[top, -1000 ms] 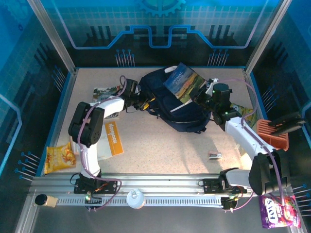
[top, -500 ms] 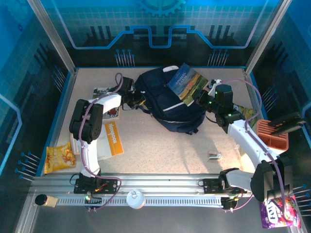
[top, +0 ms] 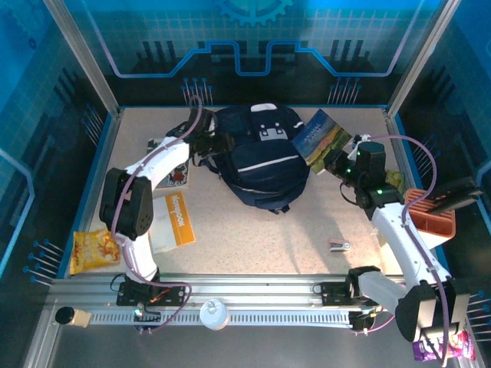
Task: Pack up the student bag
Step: Open the student bag at the center of the table.
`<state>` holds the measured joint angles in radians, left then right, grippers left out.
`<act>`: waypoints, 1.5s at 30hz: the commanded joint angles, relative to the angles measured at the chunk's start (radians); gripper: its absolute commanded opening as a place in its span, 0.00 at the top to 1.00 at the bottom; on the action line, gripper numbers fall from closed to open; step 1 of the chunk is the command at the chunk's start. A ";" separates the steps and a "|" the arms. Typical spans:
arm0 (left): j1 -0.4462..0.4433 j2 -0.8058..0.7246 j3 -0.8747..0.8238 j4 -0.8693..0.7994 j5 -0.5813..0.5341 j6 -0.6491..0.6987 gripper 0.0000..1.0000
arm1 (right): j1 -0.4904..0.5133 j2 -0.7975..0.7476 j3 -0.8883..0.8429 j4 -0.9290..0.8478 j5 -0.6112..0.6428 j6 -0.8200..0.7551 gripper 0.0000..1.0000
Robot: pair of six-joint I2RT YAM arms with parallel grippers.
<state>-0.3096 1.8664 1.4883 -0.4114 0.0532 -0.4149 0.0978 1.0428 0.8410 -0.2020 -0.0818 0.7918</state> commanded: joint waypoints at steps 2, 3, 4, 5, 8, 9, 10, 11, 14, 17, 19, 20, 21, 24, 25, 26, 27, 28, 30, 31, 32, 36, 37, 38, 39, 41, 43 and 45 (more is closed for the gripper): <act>-0.114 -0.021 0.066 -0.114 -0.045 0.242 0.34 | -0.044 -0.060 -0.018 -0.015 -0.007 -0.027 1.00; -0.140 -0.010 0.085 -0.128 -0.049 0.279 0.33 | -0.049 -0.066 -0.025 -0.016 -0.011 -0.024 1.00; -0.168 0.007 0.111 -0.146 -0.064 0.313 0.30 | -0.053 -0.072 -0.033 -0.018 -0.015 -0.021 1.00; -0.196 0.030 0.141 -0.168 -0.084 0.339 0.27 | -0.057 -0.075 -0.038 -0.020 -0.020 -0.017 1.00; -0.252 0.101 0.229 -0.233 -0.102 0.396 0.23 | -0.072 -0.089 -0.051 -0.027 -0.029 -0.011 1.00; -0.266 0.119 0.248 -0.243 -0.100 0.414 0.23 | -0.078 -0.095 -0.054 -0.029 -0.029 -0.012 1.00; -0.282 0.140 0.266 -0.256 -0.101 0.438 0.23 | -0.087 -0.103 -0.058 -0.033 -0.030 -0.011 1.00; -0.299 0.158 0.285 -0.268 -0.107 0.466 0.23 | -0.094 -0.110 -0.061 -0.036 -0.034 -0.011 1.00; -0.337 0.217 0.341 -0.305 -0.126 0.534 0.23 | -0.113 -0.123 -0.065 -0.043 -0.045 -0.012 1.00; -0.354 0.275 0.414 -0.373 -0.141 0.574 0.26 | -0.122 -0.125 -0.069 -0.047 -0.056 -0.008 1.00; -0.365 0.308 0.453 -0.416 -0.126 0.607 0.27 | -0.125 -0.127 -0.074 -0.047 -0.058 -0.004 1.00; -0.371 0.323 0.466 -0.431 -0.129 0.626 0.27 | -0.128 -0.128 -0.080 -0.044 -0.060 -0.002 1.00; -0.373 0.336 0.480 -0.444 -0.131 0.643 0.27 | -0.130 -0.129 -0.082 -0.042 -0.062 0.001 1.00; -0.383 0.386 0.527 -0.484 -0.140 0.682 0.27 | -0.132 -0.124 -0.085 -0.037 -0.068 0.006 1.00; -0.385 0.403 0.545 -0.497 -0.155 0.691 0.28 | -0.132 -0.123 -0.085 -0.036 -0.070 0.008 1.00; -0.387 0.420 0.563 -0.506 -0.176 0.696 0.28 | -0.134 -0.122 -0.085 -0.036 -0.073 0.009 1.00; -0.391 0.433 0.578 -0.512 -0.195 0.697 0.29 | -0.135 -0.122 -0.085 -0.034 -0.073 0.010 1.00; -0.392 0.447 0.593 -0.514 -0.223 0.696 0.31 | -0.134 -0.122 -0.087 -0.033 -0.075 0.011 1.00; -0.398 0.466 0.618 -0.516 -0.264 0.693 0.38 | -0.134 -0.122 -0.089 -0.031 -0.077 0.013 1.00; -0.401 0.472 0.627 -0.513 -0.286 0.688 0.40 | -0.135 -0.122 -0.091 -0.030 -0.077 0.014 1.00; -0.404 0.475 0.630 -0.504 -0.307 0.686 0.44 | -0.136 -0.122 -0.091 -0.028 -0.079 0.016 1.00; -0.411 0.486 0.634 -0.492 -0.325 0.691 0.48 | -0.136 -0.122 -0.092 -0.026 -0.083 0.013 1.00; -0.414 0.491 0.641 -0.498 -0.321 0.696 0.48 | -0.136 -0.122 -0.089 -0.029 -0.081 0.010 1.00; -0.415 0.498 0.649 -0.506 -0.318 0.699 0.48 | -0.137 -0.124 -0.086 -0.031 -0.078 0.007 1.00; -0.416 0.505 0.660 -0.514 -0.316 0.701 0.49 | -0.138 -0.125 -0.085 -0.035 -0.074 0.006 1.00; -0.418 0.526 0.682 -0.530 -0.320 0.704 0.51 | -0.140 -0.126 -0.080 -0.040 -0.070 0.000 1.00; -0.418 0.542 0.703 -0.539 -0.329 0.706 0.54 | -0.140 -0.128 -0.077 -0.043 -0.069 -0.001 1.00; -0.419 0.554 0.725 -0.551 -0.338 0.701 0.59 | -0.142 -0.131 -0.076 -0.046 -0.067 -0.002 1.00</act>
<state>-0.7269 2.3833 2.1670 -0.9321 -0.2405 0.2733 -0.0235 0.9413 0.7513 -0.2958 -0.1417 0.8032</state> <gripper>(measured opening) 0.412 0.116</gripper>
